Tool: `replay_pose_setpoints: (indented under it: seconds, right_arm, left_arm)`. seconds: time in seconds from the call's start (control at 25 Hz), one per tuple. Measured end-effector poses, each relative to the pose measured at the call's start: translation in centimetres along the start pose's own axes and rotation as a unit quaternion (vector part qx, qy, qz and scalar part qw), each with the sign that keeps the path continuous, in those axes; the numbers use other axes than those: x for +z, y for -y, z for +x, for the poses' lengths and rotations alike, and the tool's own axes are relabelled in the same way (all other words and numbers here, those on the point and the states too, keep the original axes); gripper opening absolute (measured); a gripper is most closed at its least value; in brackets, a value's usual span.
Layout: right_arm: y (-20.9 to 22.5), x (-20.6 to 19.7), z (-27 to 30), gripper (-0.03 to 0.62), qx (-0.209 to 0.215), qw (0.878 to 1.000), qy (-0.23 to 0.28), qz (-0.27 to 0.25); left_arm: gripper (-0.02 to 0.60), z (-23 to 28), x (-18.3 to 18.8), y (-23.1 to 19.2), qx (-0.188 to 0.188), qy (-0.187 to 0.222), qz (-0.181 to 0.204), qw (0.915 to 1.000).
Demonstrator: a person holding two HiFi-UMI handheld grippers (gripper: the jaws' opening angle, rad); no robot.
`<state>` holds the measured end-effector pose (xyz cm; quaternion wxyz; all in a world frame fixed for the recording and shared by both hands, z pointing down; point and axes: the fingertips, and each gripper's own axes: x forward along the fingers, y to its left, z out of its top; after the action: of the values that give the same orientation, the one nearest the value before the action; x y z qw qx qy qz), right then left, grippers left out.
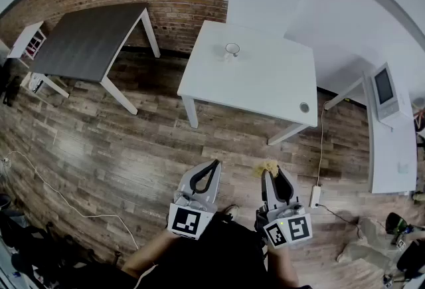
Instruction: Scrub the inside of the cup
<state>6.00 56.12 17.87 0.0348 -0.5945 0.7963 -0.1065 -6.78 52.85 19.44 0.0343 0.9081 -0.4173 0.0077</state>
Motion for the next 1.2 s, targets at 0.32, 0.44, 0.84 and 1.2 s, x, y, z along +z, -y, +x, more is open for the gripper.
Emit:
replay_pose_setpoints:
  seconds: [0.32,0.44,0.84,1.2]
  right_arm:
    - [-0.3,0.0,0.6,0.087,-0.001,1.000,0.001,-0.004]
    - [-0.7,0.0,0.8,0.087,-0.002,1.000,0.001,-0.007]
    - [-2.5,-0.3,2.4,0.088,-0.012,1.000,0.002,-0.006]
    - [-5.0,-1.4,4.8,0.088,-0.032,0.999,-0.002,-0.004]
  left_arm:
    - [0.003,0.1,0.0,-0.6,0.000,0.002,0.004,1.0000]
    - [0.003,0.0,0.0,-0.9,-0.002,0.004,0.002,1.0000]
    - [0.003,-1.0,0.0,-3.7,-0.014,0.009,0.010,0.9998]
    - [0.003,-1.9,-1.4,-7.1,-0.045,-0.004,0.020,0.9988]
